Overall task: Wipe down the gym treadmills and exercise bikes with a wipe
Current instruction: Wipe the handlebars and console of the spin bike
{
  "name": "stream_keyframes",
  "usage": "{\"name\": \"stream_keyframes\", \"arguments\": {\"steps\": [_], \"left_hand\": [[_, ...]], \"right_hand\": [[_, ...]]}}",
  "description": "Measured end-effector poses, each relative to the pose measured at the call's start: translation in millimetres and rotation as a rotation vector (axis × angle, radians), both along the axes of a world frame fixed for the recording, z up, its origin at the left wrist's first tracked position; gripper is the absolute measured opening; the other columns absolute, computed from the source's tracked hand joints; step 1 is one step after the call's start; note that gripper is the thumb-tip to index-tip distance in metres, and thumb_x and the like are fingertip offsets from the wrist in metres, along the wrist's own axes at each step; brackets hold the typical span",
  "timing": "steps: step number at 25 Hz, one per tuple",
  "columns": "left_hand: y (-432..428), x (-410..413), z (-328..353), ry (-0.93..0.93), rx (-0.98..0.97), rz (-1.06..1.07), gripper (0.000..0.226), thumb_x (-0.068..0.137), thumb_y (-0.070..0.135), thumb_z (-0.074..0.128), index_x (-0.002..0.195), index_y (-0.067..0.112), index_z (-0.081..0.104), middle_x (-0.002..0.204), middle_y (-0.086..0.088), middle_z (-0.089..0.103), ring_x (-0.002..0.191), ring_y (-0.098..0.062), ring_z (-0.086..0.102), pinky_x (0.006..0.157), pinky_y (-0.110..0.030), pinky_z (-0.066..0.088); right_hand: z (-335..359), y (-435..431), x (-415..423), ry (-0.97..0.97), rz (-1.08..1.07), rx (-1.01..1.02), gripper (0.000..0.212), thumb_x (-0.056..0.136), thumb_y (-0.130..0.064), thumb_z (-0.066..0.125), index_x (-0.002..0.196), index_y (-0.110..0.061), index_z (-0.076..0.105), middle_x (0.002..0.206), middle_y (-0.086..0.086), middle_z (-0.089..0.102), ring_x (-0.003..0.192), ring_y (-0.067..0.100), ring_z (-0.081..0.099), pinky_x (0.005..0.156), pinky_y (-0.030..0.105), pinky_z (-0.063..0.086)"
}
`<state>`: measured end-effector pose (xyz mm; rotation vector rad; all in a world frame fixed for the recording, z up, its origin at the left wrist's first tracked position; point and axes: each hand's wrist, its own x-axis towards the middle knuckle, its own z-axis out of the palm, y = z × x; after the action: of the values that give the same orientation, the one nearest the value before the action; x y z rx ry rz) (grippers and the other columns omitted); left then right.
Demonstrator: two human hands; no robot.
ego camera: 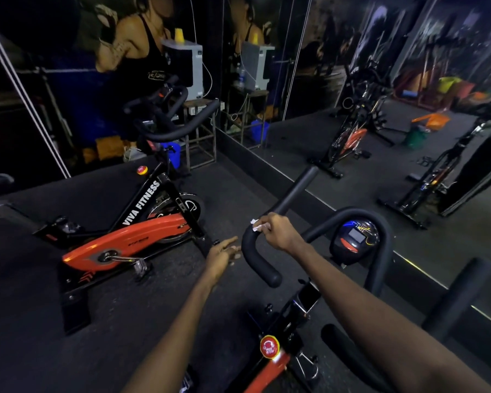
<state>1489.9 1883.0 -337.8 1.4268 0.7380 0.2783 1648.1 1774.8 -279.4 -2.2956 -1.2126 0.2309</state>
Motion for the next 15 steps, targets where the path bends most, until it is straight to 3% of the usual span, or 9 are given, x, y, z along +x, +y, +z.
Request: {"name": "stream_keyframes", "arguments": {"steps": [7, 11, 15], "left_hand": [[8.3, 1.0, -0.3, -0.007, -0.045, -0.051, 0.036, 0.101, 0.009, 0.038, 0.124, 0.017, 0.064, 0.108, -0.005, 0.072, 0.091, -0.015, 0.064, 0.069, -0.025, 0.041], [14.2, 2.2, 2.5, 0.043, -0.08, -0.103, 0.036, 0.102, 0.016, 0.032, 0.12, 0.024, 0.062, 0.111, -0.004, 0.069, 0.088, -0.013, 0.063, 0.073, -0.027, 0.038], [12.2, 6.9, 5.0, 0.035, -0.04, -0.082, 0.027, 0.102, 0.023, 0.044, 0.115, 0.023, 0.068, 0.101, -0.003, 0.071, 0.086, -0.014, 0.062, 0.064, -0.021, 0.042]], "right_hand": [[-7.0, -5.1, -23.6, 0.183, -0.137, 0.103, 0.009, 0.088, -0.019, 0.067, 0.097, -0.022, 0.067, 0.093, -0.011, 0.07, 0.089, 0.008, 0.065, 0.071, 0.005, 0.039], [-6.8, -19.0, -33.6, 0.125, -0.064, -0.023, 0.01, 0.089, -0.031, 0.065, 0.095, -0.03, 0.073, 0.094, -0.012, 0.074, 0.09, 0.005, 0.067, 0.081, 0.022, 0.05], [-3.4, -39.9, -45.2, 0.097, 0.019, -0.054, 0.012, 0.09, -0.028, 0.066, 0.098, -0.031, 0.075, 0.099, -0.018, 0.071, 0.091, -0.002, 0.062, 0.083, 0.013, 0.044]]}}
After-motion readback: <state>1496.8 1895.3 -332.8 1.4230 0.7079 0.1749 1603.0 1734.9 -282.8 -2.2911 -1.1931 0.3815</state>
